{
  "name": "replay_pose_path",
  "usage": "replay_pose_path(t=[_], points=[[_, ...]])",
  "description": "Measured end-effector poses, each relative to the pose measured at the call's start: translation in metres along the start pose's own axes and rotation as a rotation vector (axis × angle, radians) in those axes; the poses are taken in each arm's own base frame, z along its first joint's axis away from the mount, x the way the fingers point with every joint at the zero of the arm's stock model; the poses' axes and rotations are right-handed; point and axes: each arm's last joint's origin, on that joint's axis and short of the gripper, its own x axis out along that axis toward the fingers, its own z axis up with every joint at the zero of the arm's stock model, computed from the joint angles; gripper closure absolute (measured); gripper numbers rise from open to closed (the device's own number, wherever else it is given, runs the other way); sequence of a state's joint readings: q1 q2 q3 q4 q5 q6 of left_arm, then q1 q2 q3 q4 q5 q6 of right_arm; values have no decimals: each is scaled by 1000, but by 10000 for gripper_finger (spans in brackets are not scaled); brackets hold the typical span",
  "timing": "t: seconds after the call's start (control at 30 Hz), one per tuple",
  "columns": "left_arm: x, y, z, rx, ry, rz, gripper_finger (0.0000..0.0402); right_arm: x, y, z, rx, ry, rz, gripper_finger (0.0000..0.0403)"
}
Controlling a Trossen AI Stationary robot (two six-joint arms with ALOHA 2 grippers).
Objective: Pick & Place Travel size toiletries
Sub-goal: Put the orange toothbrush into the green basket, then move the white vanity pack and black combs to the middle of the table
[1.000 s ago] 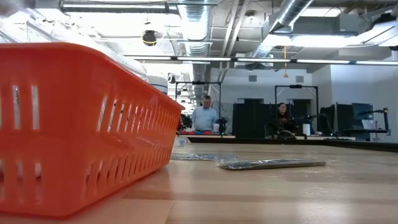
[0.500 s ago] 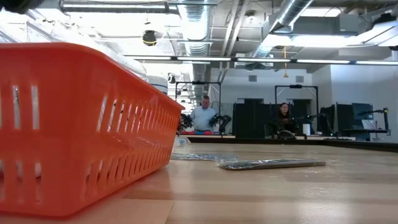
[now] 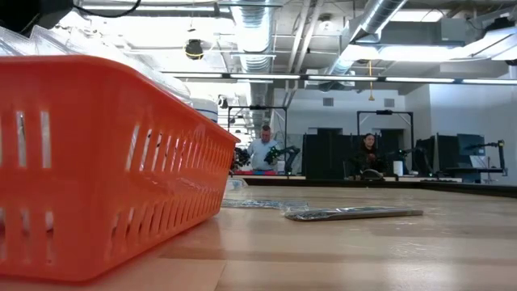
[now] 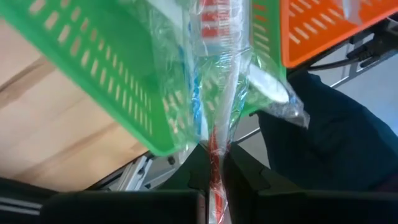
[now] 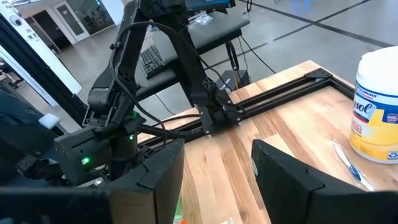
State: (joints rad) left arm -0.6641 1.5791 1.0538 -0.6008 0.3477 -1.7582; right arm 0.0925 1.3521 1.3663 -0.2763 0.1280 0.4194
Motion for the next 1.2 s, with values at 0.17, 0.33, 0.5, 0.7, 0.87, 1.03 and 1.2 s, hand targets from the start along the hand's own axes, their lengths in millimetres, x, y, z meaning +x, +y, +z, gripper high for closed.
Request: replay_pose_path(t=[0.17, 0.33, 0.5, 0.7, 0.87, 1.03, 1.2], points=[[3, -2, 9, 3, -10, -2, 387, 0, 0, 0, -8, 4, -2, 218], [7, -3, 15, 9, -19, 9, 372, 0, 0, -1, -9, 6, -3, 221], [9, 4, 16, -2, -14, 41, 326, 0, 0, -1, -9, 7, -3, 222], [10, 7, 16, 0, 3, 50, 277, 0, 0, -1, -9, 7, -3, 218], [4, 6, 13, 11, 6, 25, 253, 0, -1, 0, -9, 6, -4, 219], [-18, 6, 6, 33, -24, -49, 253, 0, -1, 0, -8, 5, -6, 223], [-49, 13, -1, 48, -146, -171, 263, 0, -1, 0, -8, 5, -6, 220]])
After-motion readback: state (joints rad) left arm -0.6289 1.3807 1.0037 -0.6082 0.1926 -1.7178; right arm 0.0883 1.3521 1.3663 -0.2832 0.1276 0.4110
